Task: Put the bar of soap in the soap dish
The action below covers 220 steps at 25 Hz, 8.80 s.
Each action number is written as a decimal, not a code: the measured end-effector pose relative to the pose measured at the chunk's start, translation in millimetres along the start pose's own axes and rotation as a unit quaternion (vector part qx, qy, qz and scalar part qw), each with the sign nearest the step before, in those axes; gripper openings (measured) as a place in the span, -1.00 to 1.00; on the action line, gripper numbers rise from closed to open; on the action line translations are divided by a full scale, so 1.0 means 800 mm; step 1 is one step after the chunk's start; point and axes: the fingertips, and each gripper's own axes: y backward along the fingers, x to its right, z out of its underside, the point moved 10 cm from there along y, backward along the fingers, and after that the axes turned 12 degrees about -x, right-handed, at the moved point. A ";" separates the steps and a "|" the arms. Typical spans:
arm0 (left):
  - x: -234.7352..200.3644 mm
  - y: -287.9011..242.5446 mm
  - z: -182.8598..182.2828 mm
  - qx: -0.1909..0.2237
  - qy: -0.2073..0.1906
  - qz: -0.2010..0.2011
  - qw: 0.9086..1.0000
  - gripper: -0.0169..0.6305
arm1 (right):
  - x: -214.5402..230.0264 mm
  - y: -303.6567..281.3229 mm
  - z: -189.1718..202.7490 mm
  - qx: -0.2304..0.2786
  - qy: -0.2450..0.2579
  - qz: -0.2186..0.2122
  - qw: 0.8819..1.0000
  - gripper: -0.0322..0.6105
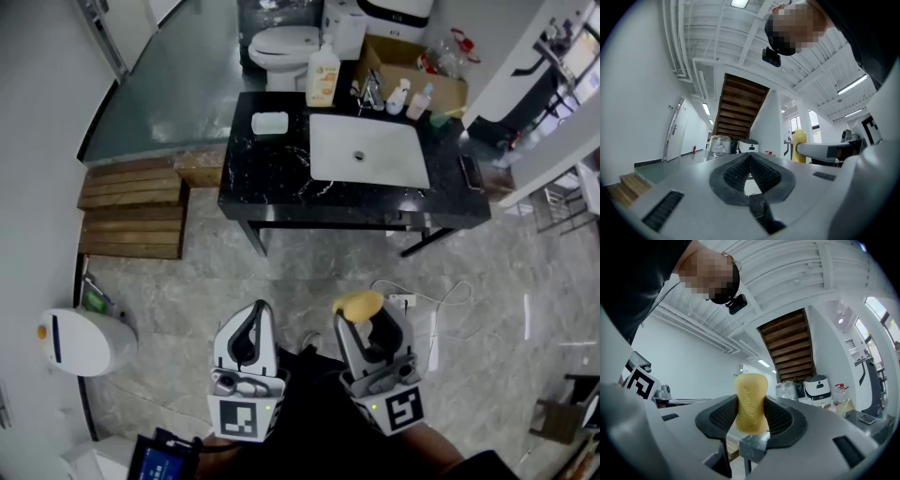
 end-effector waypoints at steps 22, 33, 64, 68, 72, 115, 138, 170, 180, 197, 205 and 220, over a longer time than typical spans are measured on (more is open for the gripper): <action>-0.020 -0.072 0.015 -0.023 -0.013 -0.007 1.000 -0.94 | 0.051 -0.046 0.024 0.001 -0.034 -0.006 0.999 -0.37; -0.102 -0.215 -0.012 -0.025 -0.006 0.021 0.999 -0.94 | 0.097 -0.193 0.004 -0.011 -0.023 -0.002 1.000 -0.37; -0.301 -0.401 -0.047 -0.034 0.046 0.013 0.998 -0.94 | 0.138 -0.458 0.010 -0.095 0.039 -0.020 0.995 -0.37; -0.306 -0.410 -0.052 -0.038 0.055 0.000 0.998 -0.94 | 0.152 -0.479 0.012 -0.115 0.047 -0.036 0.992 -0.37; -0.310 -0.419 -0.055 -0.040 0.057 -0.010 0.998 -0.94 | 0.175 -0.505 0.013 -0.114 0.047 -0.058 0.991 -0.37; -0.326 -0.469 -0.056 -0.045 0.066 -0.124 0.989 -0.94 | 0.297 -0.726 0.124 -0.265 0.171 -0.215 0.924 -0.37; -0.324 -0.464 -0.054 -0.051 0.070 -0.129 0.988 -0.94 | 0.313 -0.768 0.206 -0.335 0.188 -0.256 0.887 -0.37; -0.331 -0.431 -0.052 -0.043 0.080 -0.159 0.983 -0.94 | 0.300 -0.803 0.265 -0.428 0.233 -0.299 0.821 -0.37; -0.323 -0.418 -0.051 -0.051 0.054 -0.180 0.981 -0.94 | 0.298 -0.818 0.271 -0.442 0.250 -0.312 0.803 -0.37; -0.321 -0.399 -0.046 -0.056 0.063 -0.194 0.977 -0.94 | 0.291 -0.833 0.275 -0.469 0.266 -0.355 0.764 -0.37; -0.320 -0.395 -0.036 -0.065 0.077 -0.196 0.975 -0.94 | 0.287 -0.830 0.278 -0.452 0.288 -0.357 0.765 -0.37; -0.320 -0.395 -0.040 -0.054 0.075 -0.187 0.978 -0.94 | 0.290 -0.817 0.263 -0.451 0.257 -0.343 0.783 -0.37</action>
